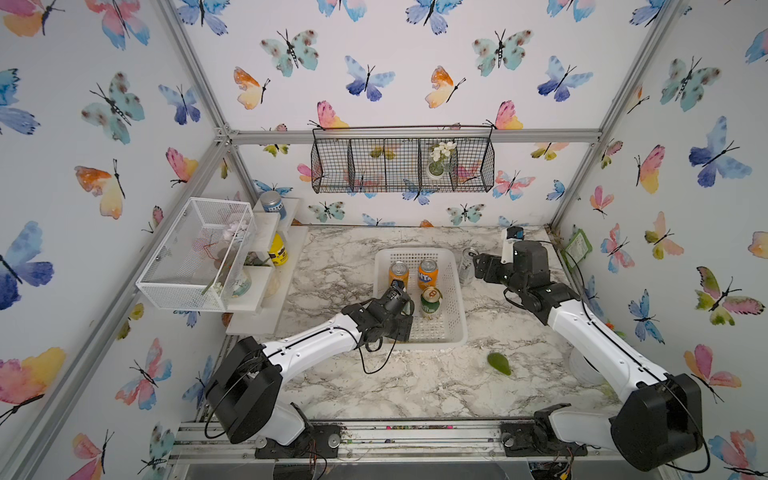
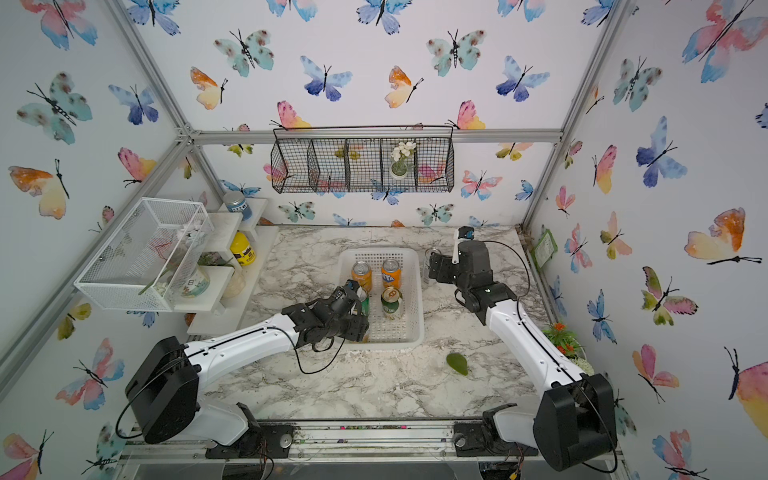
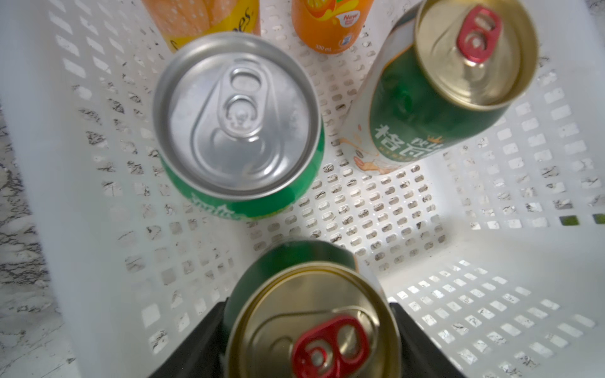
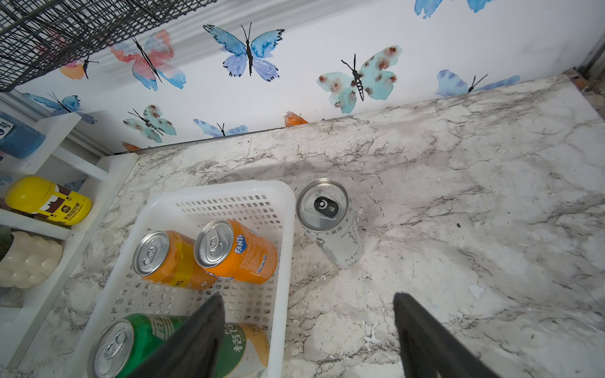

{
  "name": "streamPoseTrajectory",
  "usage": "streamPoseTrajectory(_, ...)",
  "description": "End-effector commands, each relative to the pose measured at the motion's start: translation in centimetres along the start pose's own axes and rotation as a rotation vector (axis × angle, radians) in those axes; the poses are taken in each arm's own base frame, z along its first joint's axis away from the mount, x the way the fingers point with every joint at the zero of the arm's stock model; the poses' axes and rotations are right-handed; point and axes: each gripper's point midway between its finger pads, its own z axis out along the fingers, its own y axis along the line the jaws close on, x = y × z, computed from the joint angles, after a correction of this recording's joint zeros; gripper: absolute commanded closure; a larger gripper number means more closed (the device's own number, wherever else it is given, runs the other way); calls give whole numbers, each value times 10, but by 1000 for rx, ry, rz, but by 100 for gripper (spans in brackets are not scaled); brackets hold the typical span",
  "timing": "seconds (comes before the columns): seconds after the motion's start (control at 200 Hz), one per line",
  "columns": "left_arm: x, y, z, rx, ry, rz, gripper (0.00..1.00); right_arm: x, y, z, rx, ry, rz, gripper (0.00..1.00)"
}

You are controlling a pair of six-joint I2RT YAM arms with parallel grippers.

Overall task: Take out the drinks from the basket
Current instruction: Pick up the drink from the basket.

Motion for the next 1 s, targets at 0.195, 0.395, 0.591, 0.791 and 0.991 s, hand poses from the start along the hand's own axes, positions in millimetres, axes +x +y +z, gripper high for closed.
streamPoseTrajectory(0.195, -23, -8, -31, 31, -43, -17, 43, 2, -3, 1, 19, -10, -12, 16)
streamPoseTrajectory(0.395, -55, -15, -72, 47, -114, -25, 42, 2, -4, 2, 23, -10, -12, 16)
streamPoseTrajectory(0.591, -100, -14, -128, 46, -273, -32, 40, 3, -4, 4, 24, -7, -10, 16)
streamPoseTrajectory(0.791, -150, 43, -155, -61, -386, -129, 39, 2, -5, 5, 28, -7, -9, 16)
streamPoseTrajectory(0.991, -181, 113, -139, -165, -439, -251, 39, 2, -5, 5, 28, -9, -9, 16)
